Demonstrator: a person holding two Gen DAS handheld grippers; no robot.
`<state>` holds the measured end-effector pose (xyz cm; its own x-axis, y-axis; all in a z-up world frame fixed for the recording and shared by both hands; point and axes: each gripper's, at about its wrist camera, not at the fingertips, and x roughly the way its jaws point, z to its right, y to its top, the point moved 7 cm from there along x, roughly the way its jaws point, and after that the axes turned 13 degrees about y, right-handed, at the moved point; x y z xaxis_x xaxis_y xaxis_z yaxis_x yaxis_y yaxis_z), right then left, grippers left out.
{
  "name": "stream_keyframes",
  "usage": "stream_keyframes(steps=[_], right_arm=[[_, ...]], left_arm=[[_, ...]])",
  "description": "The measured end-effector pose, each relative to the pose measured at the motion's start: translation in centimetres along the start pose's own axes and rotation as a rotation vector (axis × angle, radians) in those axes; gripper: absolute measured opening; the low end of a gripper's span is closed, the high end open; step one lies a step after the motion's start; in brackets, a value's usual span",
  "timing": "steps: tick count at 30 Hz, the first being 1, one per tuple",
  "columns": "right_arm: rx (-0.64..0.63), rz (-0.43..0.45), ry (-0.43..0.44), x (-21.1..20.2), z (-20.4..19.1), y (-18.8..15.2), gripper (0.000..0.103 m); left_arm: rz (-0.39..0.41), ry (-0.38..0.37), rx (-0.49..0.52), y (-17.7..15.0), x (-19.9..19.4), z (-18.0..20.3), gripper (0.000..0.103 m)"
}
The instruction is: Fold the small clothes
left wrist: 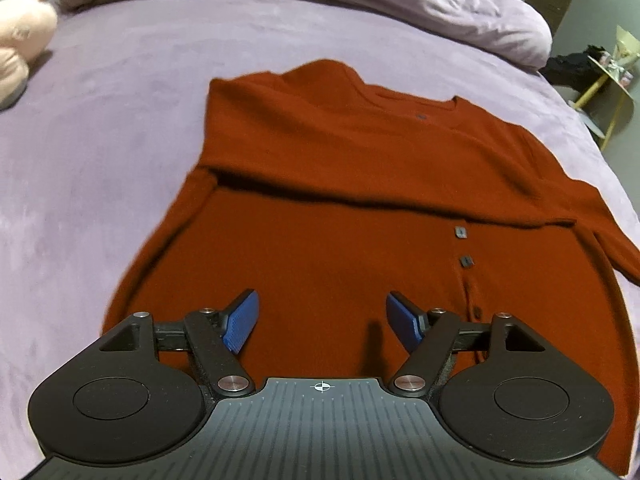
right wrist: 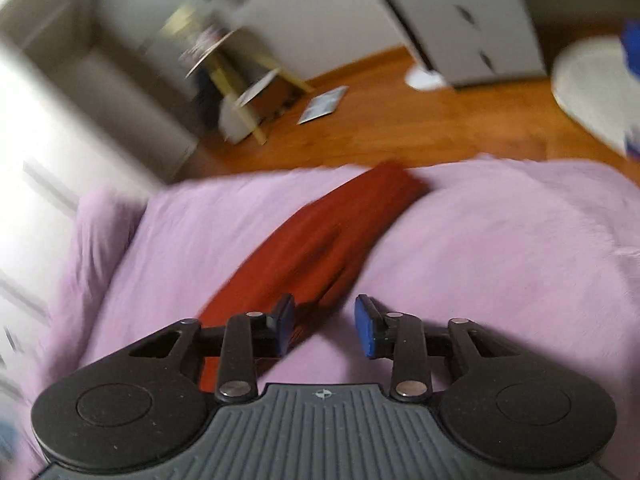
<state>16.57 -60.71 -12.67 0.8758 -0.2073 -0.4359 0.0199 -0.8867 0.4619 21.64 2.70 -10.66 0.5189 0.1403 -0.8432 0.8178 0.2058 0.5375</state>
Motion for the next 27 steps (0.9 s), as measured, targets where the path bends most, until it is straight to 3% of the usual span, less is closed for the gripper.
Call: stream_keyframes(steps=[6,12,15,17,20,23,25,27], right_arm=[[0.176,0.054,0.023,2.5,2.9,2.7,0.017],[0.213,0.043,0.046,2.9,4.5,3.8,0.006],[0.056,0.064,0.019,1.9,1.3,3.6,0.005],[-0.125,0.055,0.099,1.2,-3.6,2.3,0.005],[-0.329,-0.065,0.312,0.6,-12.1,-2.7,0.005],[-0.540,-0.259,0.545,-0.3,-20.1,-11.1,0.005],[-0.655,-0.392,0.675,-1.3,-23.5,-17.4,0.006],[-0.749,-0.536,0.732,-1.7,-24.9,-23.9,0.008]], left_arm=[[-0.027,-0.010,-0.012,-0.7,-0.9,0.6,0.076],[-0.026,-0.026,-0.008,-0.5,-1.1,1.1,0.076],[-0.023,-0.053,0.006,-0.3,-1.4,1.5,0.075],[-0.011,-0.073,0.014,0.1,-1.6,1.8,0.075],[0.005,-0.098,0.014,1.1,-1.8,2.3,0.075],[0.018,-0.166,0.004,2.2,-2.2,3.0,0.075],[0.014,-0.228,0.002,2.8,-2.1,3.6,0.075],[-0.007,-0.274,-0.012,3.1,-1.5,4.2,0.075]])
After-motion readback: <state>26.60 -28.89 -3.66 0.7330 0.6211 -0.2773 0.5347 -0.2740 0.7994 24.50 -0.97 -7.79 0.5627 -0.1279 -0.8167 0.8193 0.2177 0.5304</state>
